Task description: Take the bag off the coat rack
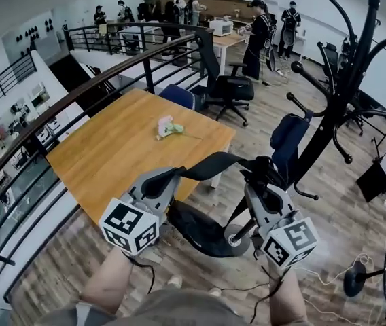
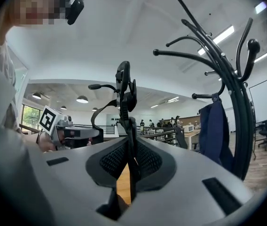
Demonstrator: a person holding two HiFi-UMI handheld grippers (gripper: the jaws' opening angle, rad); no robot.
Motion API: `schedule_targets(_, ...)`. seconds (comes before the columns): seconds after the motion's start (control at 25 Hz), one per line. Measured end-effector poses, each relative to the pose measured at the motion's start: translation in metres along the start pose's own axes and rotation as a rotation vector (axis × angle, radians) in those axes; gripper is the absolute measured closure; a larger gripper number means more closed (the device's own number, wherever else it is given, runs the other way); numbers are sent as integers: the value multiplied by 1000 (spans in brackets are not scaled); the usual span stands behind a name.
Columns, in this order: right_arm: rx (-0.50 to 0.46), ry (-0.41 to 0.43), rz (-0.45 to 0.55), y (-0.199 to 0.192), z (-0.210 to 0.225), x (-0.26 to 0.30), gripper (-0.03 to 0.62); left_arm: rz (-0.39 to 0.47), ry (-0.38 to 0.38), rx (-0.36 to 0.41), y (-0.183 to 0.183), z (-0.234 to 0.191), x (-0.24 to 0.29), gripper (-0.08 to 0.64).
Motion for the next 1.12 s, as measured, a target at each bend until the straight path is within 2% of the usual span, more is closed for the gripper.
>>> schedule_targets(0.28,46,27,-101,-41,0,29,537,-59,55,-48,-37,-12,-13,545)
schedule_targets(0.72,77,-16,-236,-104,-5,37,537,-211,44,-110,-106,-8,-30,545)
schedule_targets(1.0,82,-29,-272,-108,17,36,537,-232,43,-137,-113,-8,-8,545)
schedule_targets(1.12,79,-31,-266,-110,13,33,537,-225,46,-143,-116,-6,-10,545)
Point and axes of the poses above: the fingertips, and each gripper's own axes: x forward along the fingers, z to its right, y out of its top, the point moved 4 cm from there along -x, backward along the fingers, and after that the axes turned 9 degrees about x, right-handed, at the moved point
